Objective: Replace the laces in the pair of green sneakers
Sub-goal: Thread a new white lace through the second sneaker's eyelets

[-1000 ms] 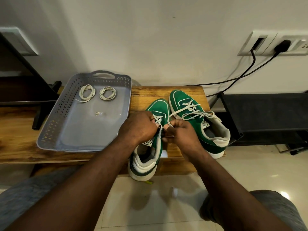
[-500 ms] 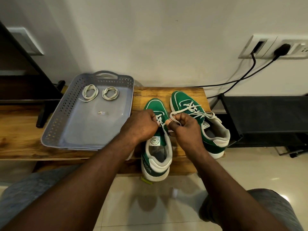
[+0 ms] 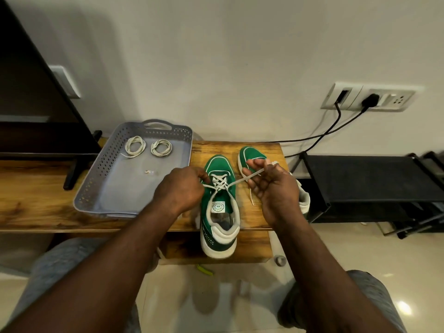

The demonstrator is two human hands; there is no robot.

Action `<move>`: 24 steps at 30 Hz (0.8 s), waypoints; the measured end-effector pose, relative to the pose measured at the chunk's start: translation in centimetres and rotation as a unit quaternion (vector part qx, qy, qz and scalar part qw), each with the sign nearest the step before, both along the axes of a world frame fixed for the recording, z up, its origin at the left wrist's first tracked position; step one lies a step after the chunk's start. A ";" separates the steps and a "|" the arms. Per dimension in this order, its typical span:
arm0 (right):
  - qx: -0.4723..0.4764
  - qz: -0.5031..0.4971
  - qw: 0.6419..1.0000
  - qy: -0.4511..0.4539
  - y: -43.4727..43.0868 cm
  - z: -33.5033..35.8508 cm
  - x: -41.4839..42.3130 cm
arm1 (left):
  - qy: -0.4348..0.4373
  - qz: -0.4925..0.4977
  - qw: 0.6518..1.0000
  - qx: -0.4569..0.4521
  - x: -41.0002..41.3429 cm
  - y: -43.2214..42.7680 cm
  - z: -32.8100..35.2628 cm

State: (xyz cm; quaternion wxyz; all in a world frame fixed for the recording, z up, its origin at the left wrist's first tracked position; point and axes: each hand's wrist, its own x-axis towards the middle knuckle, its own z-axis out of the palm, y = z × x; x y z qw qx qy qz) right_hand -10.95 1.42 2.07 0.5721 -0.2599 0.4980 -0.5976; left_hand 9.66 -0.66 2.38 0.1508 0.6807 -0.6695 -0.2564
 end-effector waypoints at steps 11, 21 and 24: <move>0.002 -0.003 0.998 0.070 3.7 6.2 2.0 | 0.041 0.044 0.997 -0.051 1.3 2.9 2.0; -0.075 -0.012 0.990 0.119 7.0 8.2 3.2 | 0.361 -0.127 0.922 -0.058 -4.2 6.2 4.2; -0.071 -0.025 0.992 0.103 7.5 8.8 2.3 | 0.226 -0.116 0.963 -0.093 -3.7 5.3 3.3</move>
